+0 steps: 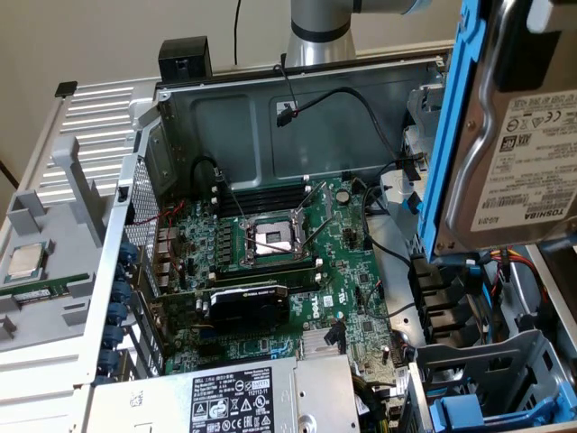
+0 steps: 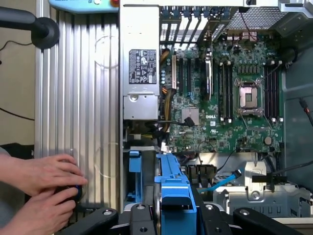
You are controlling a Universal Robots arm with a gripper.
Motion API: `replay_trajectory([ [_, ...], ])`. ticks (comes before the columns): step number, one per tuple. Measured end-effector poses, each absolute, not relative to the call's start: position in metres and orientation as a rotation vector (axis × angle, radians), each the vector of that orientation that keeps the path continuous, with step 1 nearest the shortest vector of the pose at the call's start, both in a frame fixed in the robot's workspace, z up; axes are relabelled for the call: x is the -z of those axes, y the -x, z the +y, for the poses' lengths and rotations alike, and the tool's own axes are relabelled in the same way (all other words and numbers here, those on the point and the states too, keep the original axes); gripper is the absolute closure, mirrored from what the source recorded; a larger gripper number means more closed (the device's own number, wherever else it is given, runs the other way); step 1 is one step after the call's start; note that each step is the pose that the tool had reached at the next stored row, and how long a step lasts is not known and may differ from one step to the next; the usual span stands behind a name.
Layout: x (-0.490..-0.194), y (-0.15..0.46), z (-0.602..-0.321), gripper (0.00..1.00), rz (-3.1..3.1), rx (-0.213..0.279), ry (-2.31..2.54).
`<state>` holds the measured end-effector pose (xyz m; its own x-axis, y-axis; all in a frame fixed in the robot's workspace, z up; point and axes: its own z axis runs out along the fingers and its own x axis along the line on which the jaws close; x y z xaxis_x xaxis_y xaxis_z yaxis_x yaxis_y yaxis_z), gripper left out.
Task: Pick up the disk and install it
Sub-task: 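Insert the disk into the insertion slot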
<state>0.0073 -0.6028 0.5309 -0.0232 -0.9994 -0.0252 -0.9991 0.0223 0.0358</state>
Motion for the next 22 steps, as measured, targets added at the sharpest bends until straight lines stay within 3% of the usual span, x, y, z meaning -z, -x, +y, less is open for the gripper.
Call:
replay_trajectory([
  [22,-0.491,-0.009,-0.629,0.63,-2.294,0.075,-2.143],
])
